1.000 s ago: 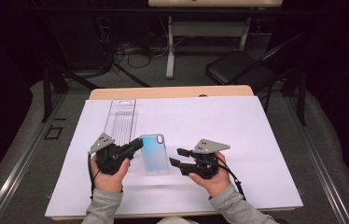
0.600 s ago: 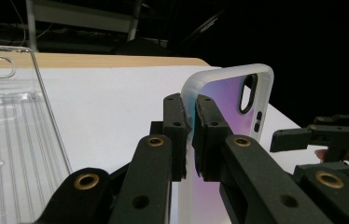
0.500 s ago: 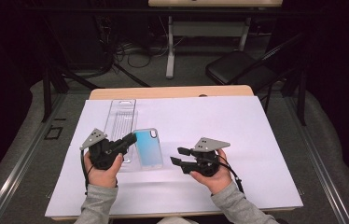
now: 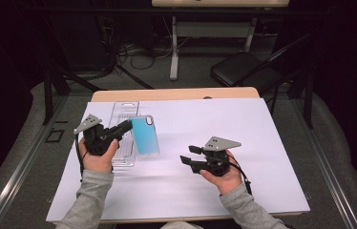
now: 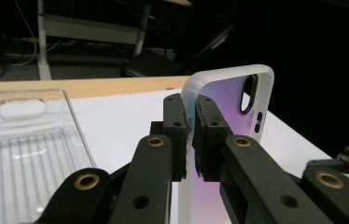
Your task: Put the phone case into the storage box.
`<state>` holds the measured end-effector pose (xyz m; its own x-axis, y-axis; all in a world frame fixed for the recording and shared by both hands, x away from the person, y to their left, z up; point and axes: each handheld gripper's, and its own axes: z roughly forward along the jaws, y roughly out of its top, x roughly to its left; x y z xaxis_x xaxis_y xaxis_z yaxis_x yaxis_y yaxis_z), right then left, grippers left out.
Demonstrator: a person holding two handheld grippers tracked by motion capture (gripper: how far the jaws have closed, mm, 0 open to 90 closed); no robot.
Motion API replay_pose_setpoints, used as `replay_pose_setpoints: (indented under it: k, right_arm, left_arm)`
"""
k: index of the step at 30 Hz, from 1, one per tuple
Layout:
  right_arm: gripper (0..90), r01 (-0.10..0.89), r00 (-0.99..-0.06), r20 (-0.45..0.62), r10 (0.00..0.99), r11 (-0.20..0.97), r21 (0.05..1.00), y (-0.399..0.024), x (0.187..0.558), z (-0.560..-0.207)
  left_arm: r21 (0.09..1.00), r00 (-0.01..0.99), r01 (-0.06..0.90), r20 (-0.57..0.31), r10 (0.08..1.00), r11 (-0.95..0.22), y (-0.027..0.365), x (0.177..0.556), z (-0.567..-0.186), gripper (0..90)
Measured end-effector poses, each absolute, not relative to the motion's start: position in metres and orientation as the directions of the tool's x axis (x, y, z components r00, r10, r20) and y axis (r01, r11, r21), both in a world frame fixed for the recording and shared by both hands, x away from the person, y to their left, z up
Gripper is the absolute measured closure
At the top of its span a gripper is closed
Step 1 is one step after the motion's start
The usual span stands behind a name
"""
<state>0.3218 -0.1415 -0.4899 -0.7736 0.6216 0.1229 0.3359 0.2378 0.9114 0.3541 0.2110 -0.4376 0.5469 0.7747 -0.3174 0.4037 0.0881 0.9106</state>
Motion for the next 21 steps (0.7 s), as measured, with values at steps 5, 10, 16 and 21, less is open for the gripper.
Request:
replay_pose_setpoints:
  k: [5, 10, 16, 21]
  right_arm:
    - [41.9, 0.321, -0.762, 0.089, 0.641, 0.255, 0.912, -0.146, 0.322, -0.489]
    - [36.3, 0.331, -0.756, 0.090, 0.649, 0.261, 0.907, -0.148, 0.322, -0.491]
    - [24.2, 0.311, -0.742, 0.070, 0.667, 0.249, 0.917, -0.149, 0.321, -0.490]
    - [14.6, 0.334, -0.727, 0.093, 0.680, 0.232, 0.914, -0.153, 0.318, -0.491]
  left_arm:
    - [0.910, 0.556, 0.406, -0.324, 0.766, 0.090, 0.217, 0.371, -0.426, 84.9]
    - [0.915, 0.555, 0.397, -0.301, 0.775, 0.071, 0.220, 0.387, -0.417, 85.0]
    - [0.909, 0.555, 0.409, -0.321, 0.767, 0.085, 0.222, 0.402, -0.410, 85.0]
    - [0.916, 0.551, 0.397, -0.289, 0.783, 0.059, 0.225, 0.410, -0.403, 84.9]
